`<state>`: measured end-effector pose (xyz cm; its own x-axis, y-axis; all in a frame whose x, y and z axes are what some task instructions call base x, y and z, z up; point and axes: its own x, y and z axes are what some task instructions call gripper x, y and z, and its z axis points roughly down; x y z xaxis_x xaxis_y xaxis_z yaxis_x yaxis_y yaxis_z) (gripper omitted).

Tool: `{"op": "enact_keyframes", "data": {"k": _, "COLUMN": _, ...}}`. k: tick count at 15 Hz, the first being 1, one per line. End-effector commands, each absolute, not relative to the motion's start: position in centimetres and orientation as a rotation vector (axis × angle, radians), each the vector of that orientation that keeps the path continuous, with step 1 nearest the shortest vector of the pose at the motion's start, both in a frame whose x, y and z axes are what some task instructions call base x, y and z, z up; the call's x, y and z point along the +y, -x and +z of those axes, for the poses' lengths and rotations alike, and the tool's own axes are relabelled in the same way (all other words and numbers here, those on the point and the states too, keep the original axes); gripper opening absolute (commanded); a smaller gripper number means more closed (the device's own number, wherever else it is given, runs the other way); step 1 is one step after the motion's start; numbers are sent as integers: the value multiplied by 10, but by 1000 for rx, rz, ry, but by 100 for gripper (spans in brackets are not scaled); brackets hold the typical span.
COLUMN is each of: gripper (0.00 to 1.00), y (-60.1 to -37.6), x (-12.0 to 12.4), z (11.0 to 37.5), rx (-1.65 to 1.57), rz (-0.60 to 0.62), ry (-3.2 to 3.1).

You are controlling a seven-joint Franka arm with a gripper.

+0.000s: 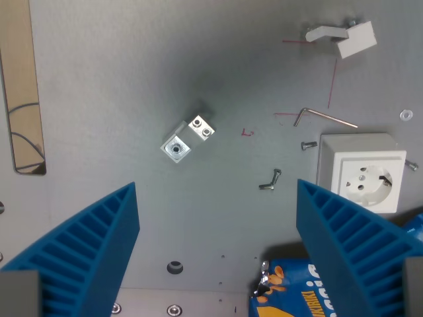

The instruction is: Rotate around base negative z

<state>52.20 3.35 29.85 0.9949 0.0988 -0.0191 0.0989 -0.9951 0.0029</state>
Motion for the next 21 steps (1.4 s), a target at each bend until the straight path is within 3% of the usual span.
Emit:
{"op": "enact_keyframes", "data": {"k": 1, "gripper": 100, "y": -522, "x": 33, "z": 301, "rx": 134, "rz": -21, "ry": -3135}}
{"op": "enact_keyframes", "data": {"k": 21, "gripper": 100, "y": -522, "x": 33, "z": 301, "rx": -284, "rz": -22, "ry": -3128}}
